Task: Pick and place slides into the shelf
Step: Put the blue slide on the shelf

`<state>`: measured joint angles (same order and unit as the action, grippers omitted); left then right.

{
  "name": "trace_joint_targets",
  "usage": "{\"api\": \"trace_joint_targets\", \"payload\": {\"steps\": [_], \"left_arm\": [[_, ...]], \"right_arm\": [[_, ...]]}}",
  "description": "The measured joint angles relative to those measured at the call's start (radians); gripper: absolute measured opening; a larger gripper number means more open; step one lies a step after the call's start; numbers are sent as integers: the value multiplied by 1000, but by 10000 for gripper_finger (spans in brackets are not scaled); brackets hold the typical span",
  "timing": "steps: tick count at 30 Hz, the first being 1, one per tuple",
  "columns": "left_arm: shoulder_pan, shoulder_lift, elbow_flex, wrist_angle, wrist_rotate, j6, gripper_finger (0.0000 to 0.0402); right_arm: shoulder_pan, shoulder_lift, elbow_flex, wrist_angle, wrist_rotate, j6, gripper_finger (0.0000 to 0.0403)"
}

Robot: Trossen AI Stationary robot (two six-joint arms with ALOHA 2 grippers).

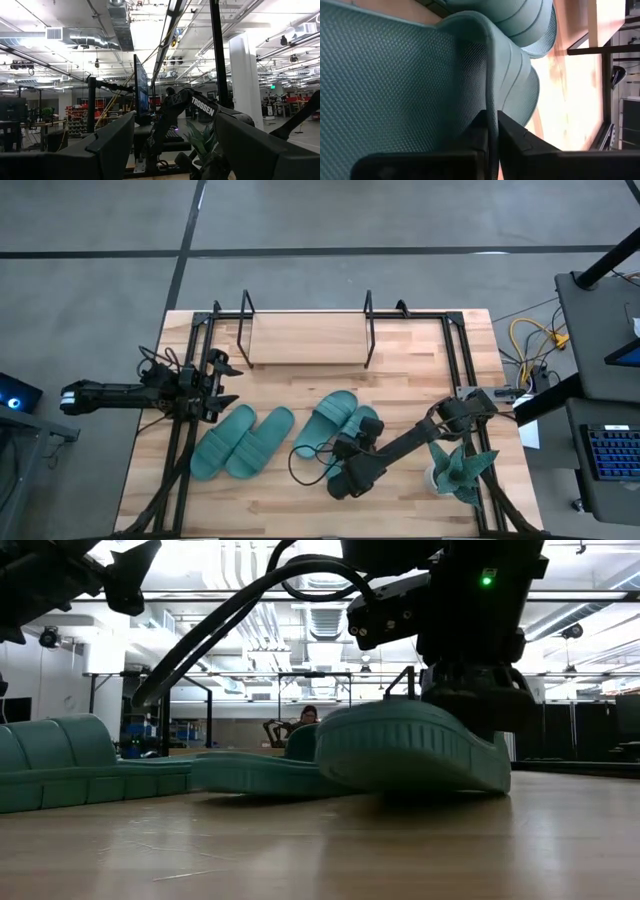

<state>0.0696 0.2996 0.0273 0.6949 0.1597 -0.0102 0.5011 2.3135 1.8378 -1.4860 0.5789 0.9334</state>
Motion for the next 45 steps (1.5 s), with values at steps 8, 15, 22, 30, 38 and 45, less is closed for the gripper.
{"api": "trace_joint_targets", "payload": {"steps": [8, 15, 22, 30, 38, 45], "left_arm": [[0, -1, 0, 0, 0, 0, 268], [0, 0, 0, 0, 0, 0, 268], [0, -1, 0, 0, 0, 0, 268], [0, -1, 0, 1, 0, 0, 268], [0, -1, -1, 0, -2, 0, 268], [0, -1, -1, 1, -3, 0, 268]], "right_arm": [[2, -2, 0, -11, 21, -28, 14], [11, -31, 0, -32, 24, -29, 13], [21, -83, 0, -57, 64, -29, 13], [43, -133, 4, -57, 144, -48, 13], [51, -136, 74, -58, 256, -143, 13], [51, -136, 110, -63, 455, -200, 13]]}}
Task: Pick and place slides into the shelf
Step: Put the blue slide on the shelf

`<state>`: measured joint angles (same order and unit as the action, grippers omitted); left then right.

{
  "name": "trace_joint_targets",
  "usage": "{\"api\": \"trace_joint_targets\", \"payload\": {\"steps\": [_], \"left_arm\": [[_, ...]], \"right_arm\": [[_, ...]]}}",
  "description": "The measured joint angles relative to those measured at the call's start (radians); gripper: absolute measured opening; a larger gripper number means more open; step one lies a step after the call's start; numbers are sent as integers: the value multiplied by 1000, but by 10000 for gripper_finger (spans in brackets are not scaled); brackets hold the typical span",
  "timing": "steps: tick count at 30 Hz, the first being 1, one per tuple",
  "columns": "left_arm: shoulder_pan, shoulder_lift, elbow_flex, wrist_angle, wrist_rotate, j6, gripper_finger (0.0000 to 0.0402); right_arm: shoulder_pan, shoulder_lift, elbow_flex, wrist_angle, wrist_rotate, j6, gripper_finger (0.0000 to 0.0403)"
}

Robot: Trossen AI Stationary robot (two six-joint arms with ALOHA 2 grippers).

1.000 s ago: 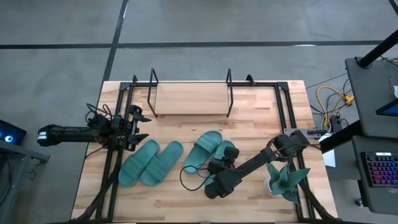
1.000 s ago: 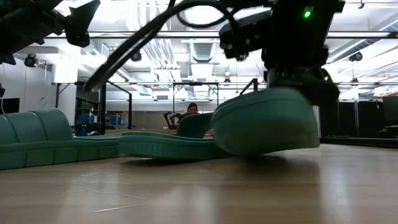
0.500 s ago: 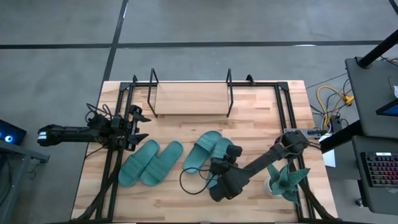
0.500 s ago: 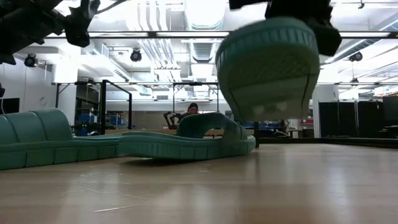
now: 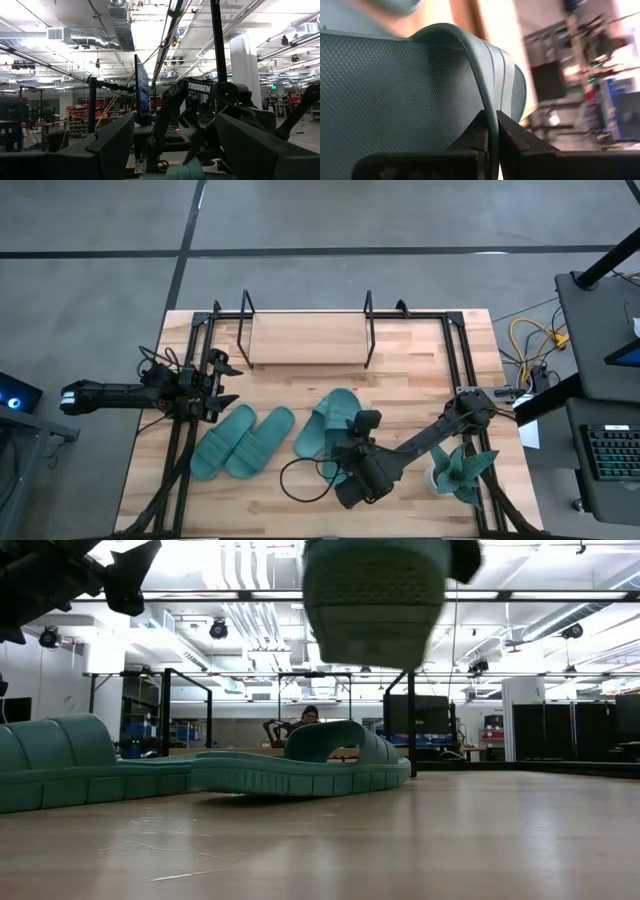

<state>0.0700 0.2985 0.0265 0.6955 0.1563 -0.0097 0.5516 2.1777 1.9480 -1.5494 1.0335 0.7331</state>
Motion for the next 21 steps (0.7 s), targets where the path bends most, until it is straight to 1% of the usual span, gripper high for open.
{"api": "trace_joint_targets", "payload": {"steps": [4, 6, 13, 21], "left_arm": [[0, 0, 0, 0, 0, 0, 268], [0, 0, 0, 0, 0, 0, 268], [0, 0, 0, 0, 0, 0, 268], [0, 0, 0, 0, 0, 0, 268]], "right_arm": [[-5, 0, 0, -12, 134, -42, 13], [-15, 0, 0, -24, 169, -43, 13], [-78, -39, 2, -22, 172, -85, 13], [-153, -151, -2, -18, 173, -206, 13]]}}
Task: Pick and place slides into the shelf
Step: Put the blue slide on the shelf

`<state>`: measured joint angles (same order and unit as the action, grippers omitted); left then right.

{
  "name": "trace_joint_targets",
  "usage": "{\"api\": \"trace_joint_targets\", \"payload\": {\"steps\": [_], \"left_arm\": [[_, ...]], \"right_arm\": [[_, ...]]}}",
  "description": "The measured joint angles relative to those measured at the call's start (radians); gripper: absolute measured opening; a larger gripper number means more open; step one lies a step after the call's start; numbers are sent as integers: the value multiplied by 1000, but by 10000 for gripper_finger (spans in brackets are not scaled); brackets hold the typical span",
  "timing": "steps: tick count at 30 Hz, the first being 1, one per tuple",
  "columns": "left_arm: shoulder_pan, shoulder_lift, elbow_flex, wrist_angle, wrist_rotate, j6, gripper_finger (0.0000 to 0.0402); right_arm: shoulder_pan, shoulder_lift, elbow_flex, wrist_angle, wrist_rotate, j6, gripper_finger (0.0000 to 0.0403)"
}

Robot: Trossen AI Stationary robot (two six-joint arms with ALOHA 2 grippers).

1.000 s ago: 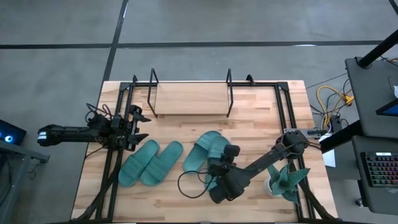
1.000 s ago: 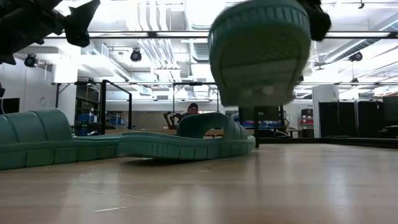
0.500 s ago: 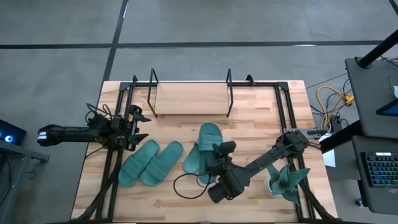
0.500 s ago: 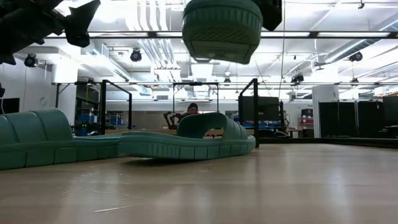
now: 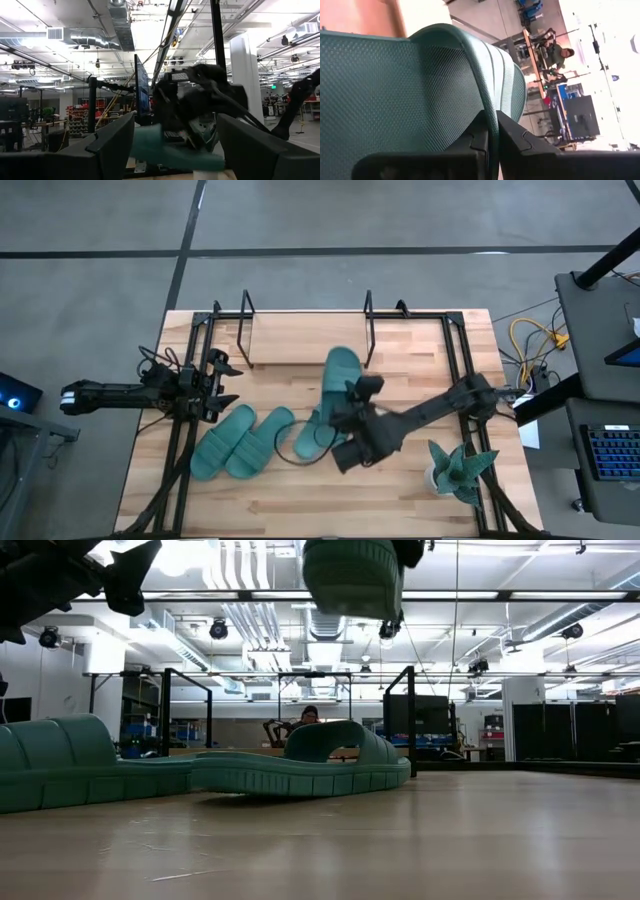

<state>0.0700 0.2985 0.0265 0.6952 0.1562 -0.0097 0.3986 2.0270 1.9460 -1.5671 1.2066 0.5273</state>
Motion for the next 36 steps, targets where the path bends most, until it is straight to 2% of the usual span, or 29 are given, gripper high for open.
{"api": "trace_joint_targets", "payload": {"steps": [4, 10, 14, 21, 26, 36], "left_arm": [[0, 0, 0, 0, 0, 0, 268], [0, 0, 0, 0, -5, 25, 268], [0, 1, 0, 1, -10, 50, 268], [0, 0, 0, 1, -15, 51, 268], [0, 1, 0, 1, -15, 51, 268], [0, 2, 0, 1, -15, 51, 268]], "right_arm": [[-35, -59, -10, 25, 2, -90, 13], [-89, -159, -49, 152, -28, -207, 13], [-128, -202, -51, 243, -129, -305, 13], [-200, -231, -51, 497, -405, -646, 13], [-260, -234, -51, 549, -421, -755, 13], [-426, -235, -84, 562, -494, -828, 13]]}}
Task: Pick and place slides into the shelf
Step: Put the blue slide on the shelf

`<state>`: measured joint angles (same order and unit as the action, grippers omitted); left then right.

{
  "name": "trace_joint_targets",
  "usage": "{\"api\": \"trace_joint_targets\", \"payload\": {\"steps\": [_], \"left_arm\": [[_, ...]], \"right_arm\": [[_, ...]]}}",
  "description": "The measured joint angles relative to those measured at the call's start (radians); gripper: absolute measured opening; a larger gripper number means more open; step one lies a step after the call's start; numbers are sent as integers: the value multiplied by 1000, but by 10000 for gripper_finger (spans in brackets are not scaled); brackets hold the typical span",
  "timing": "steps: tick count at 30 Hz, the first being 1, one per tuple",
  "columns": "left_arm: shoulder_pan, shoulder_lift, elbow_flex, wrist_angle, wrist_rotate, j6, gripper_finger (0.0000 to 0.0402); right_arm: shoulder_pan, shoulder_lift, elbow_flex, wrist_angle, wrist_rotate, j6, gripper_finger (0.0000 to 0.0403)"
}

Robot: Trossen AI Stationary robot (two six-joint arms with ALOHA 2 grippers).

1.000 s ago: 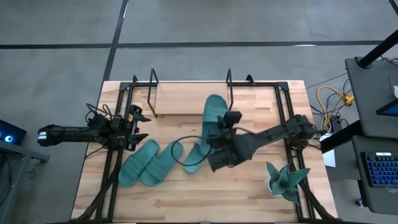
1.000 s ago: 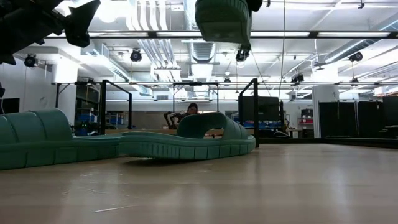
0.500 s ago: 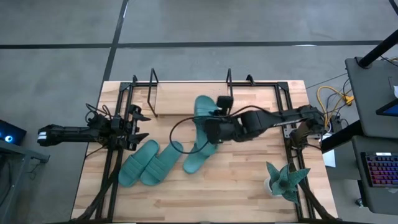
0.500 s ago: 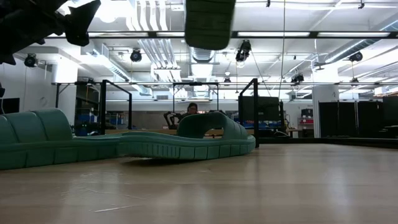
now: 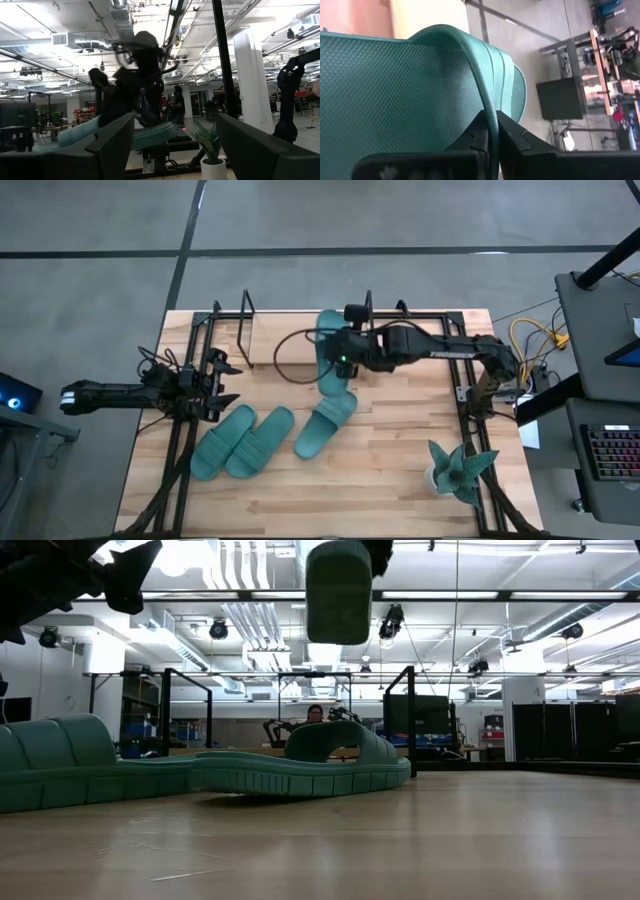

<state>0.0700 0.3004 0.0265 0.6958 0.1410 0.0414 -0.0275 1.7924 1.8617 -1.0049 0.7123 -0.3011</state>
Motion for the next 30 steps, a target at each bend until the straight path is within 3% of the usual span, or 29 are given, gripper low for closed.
{"api": "trace_joint_targets", "payload": {"steps": [12, 30], "left_arm": [[0, 2, 0, -1, 0, 0, 268], [0, 3, 0, 0, -9, 2, 268]], "right_arm": [[-117, 0, -123, 189, -15, -165, 13], [-338, 2, -314, 471, -149, -353, 13]]}}
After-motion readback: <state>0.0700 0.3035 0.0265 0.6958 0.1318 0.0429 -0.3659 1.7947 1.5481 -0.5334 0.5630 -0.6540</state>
